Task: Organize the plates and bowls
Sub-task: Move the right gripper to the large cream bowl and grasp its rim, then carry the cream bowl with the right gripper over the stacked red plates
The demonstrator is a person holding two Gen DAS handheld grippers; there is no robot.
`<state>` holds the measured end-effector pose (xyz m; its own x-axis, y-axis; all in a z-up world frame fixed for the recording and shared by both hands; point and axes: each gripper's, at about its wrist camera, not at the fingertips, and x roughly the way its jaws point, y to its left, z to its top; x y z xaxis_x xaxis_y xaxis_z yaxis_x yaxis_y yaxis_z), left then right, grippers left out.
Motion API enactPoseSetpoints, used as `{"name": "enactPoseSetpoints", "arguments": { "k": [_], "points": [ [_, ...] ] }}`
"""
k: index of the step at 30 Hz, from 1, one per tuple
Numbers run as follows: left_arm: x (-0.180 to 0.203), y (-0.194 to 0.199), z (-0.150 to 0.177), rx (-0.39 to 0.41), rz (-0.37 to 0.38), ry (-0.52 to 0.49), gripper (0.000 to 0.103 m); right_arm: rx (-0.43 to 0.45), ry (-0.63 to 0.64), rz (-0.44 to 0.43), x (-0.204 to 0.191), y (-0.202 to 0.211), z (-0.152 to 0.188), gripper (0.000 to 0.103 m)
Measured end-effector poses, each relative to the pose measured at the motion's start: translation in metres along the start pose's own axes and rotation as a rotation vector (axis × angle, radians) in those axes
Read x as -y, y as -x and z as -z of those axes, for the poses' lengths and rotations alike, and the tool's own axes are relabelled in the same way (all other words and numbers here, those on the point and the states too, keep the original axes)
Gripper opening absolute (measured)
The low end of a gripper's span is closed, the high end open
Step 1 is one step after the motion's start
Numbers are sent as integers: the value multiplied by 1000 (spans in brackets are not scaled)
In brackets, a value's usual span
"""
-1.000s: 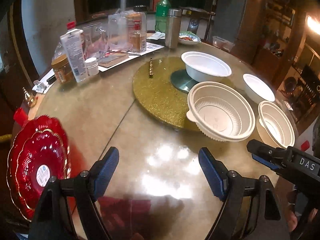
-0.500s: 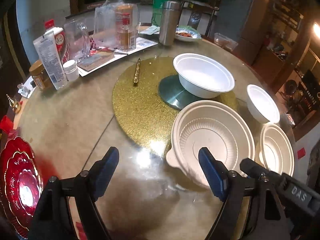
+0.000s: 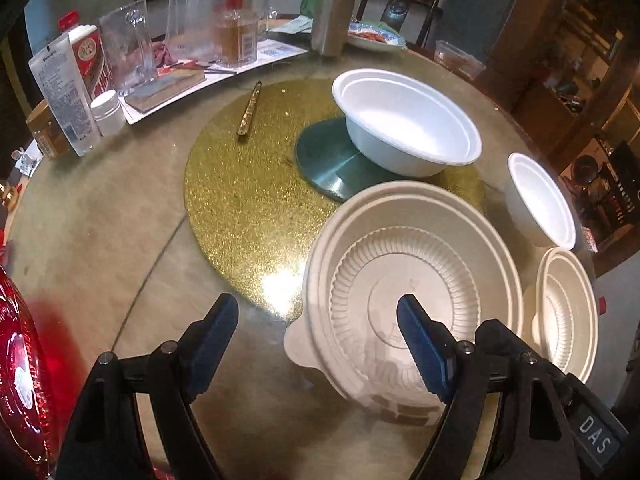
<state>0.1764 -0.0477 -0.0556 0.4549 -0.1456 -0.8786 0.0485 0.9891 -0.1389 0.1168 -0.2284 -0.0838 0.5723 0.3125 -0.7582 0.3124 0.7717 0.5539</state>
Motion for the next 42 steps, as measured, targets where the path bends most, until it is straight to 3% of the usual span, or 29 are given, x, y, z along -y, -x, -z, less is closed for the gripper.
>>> {"name": "enactPoseSetpoints", "arguments": {
  "k": [4, 6, 9, 21, 30, 42],
  "points": [
    [1, -7, 5, -11, -18, -1, 76, 1, 22, 20, -2, -4, 2, 40],
    [0, -9, 8, -24, -31, -4, 42, 4, 40, 28, -4, -5, 5, 29],
    [-2, -11, 14, -37, -38, -8, 28, -2, 60, 38, -5, -7, 9, 18],
    [-20, 27, 47, 31, -51, -3, 25, 17, 146, 25, -20, 14, 47, 16],
    [-50, 73, 79, 104, -48, 35, 25, 50, 270, -21, -56, 34, 85, 16],
    [-84, 109, 96, 188, -52, 96, 22, 61, 366, -57, -90, 47, 114, 16]
  ]
}}
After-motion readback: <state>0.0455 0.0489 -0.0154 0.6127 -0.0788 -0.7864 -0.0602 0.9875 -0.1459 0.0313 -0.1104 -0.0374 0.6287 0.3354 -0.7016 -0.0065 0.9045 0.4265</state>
